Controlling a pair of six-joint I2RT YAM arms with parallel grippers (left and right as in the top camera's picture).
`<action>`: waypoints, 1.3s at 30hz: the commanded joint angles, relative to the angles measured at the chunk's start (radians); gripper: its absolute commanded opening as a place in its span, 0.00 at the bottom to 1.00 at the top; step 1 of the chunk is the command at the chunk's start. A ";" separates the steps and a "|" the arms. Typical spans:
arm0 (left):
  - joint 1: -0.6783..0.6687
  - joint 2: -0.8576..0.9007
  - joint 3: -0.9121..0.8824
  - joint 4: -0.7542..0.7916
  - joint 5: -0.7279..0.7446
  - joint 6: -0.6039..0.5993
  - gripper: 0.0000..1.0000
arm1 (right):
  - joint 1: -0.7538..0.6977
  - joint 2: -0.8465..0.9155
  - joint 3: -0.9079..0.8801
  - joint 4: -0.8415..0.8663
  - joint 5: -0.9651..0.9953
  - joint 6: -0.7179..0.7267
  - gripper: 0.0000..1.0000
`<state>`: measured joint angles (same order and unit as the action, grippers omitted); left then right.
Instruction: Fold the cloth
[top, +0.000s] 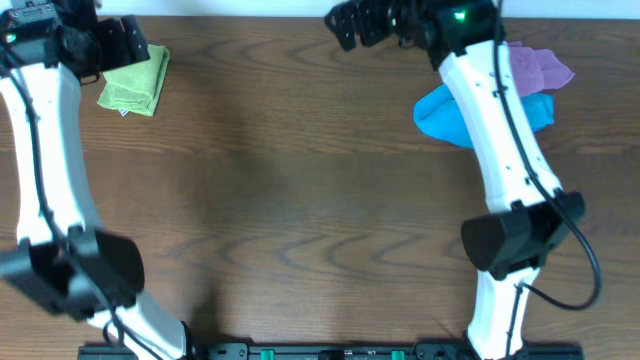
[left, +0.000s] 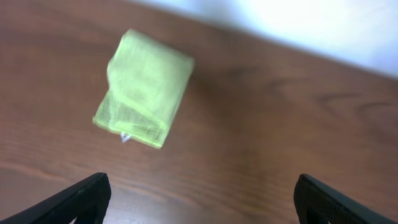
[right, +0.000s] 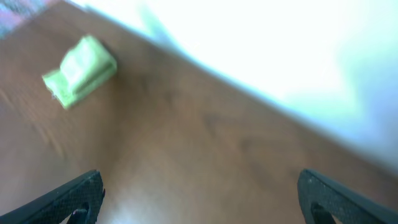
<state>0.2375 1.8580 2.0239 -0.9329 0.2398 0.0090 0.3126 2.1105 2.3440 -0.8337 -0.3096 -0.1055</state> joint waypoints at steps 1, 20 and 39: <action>-0.024 -0.107 0.000 0.041 0.019 0.023 0.95 | -0.007 -0.059 0.021 0.078 0.005 -0.061 0.99; -0.135 -0.943 -0.605 0.389 -0.085 0.022 0.95 | -0.093 -0.658 -0.608 0.223 -0.135 -0.252 0.99; -0.136 -1.244 -0.909 0.498 -0.063 0.021 0.96 | -0.051 -1.212 -1.152 0.469 -0.095 -0.251 0.99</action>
<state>0.1062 0.6163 1.1172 -0.3923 0.1734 0.0238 0.2527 0.9012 1.1954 -0.3351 -0.4084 -0.3489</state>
